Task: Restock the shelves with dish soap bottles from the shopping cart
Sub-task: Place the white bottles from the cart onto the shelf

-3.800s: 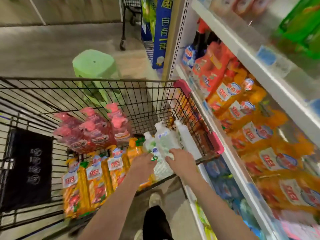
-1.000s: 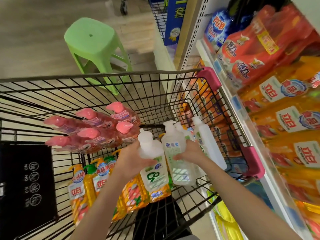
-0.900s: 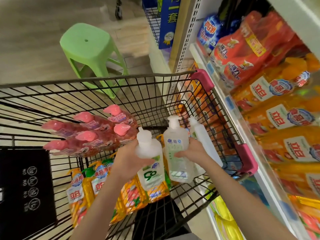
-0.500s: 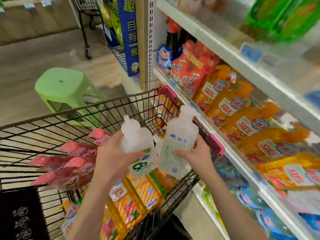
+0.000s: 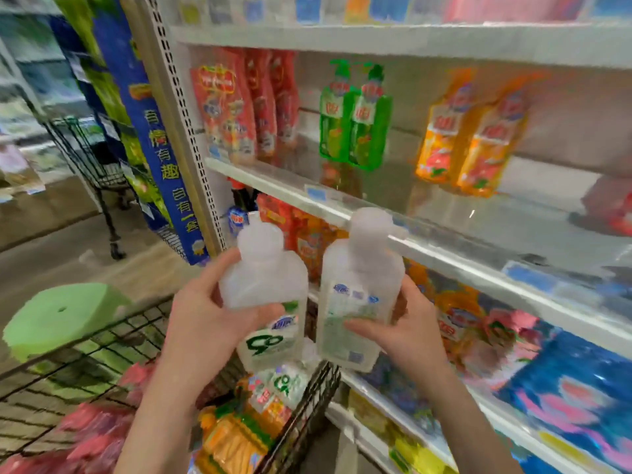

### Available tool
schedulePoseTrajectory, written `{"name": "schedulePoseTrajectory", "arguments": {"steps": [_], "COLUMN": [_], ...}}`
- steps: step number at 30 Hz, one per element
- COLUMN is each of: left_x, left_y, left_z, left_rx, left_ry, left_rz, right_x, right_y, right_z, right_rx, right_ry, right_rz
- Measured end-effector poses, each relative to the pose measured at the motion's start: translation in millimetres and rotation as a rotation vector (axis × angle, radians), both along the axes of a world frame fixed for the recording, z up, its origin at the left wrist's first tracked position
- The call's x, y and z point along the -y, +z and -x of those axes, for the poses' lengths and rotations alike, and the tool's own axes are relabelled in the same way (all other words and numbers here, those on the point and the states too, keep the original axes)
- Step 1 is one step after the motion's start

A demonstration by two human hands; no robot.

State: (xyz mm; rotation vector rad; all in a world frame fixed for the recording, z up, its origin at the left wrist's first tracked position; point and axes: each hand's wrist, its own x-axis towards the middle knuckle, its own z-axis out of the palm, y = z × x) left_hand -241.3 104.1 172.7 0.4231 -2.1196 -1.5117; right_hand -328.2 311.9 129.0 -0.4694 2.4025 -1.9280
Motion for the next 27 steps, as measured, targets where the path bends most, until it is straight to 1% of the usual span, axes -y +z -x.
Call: {"name": "schedulePoseTrajectory", "arguments": {"steps": [3, 8, 11, 13, 21, 27], "left_x": [-47.8, -140.1, -193.3, -225.8, -341.3, -406.7], "left_y": [22.8, 55.4, 66.8, 71.8, 88.4, 88.3], "left_z": [3.3, 14.1, 26.9, 35.4, 59.3, 86.8], "left_rx": [-0.112, -0.280, -0.366, -0.416, -0.451, -0.449], "left_ry": [-0.080, -0.306, -0.466, -0.570, -0.818, -1.026], "left_rz": [-0.046, -0.090, -0.097, -0.142, -0.060, -0.025], "right_x": [-55.0, -155.6, -210.4, -244.5, -344.2, -396.4], "right_y": [16.8, 41.1, 56.7, 64.9, 84.3, 84.1], "right_z": [-12.2, -35.1, -50.9, -60.1, -90.2, -87.0], "right_rx": [-0.071, -0.150, -0.207, -0.248, -0.389, -0.480], "right_ry": [-0.094, -0.259, -0.376, -0.456, -0.722, -0.901], "right_rz": [0.045, 0.093, 0.068, 0.062, 0.027, -0.067]}}
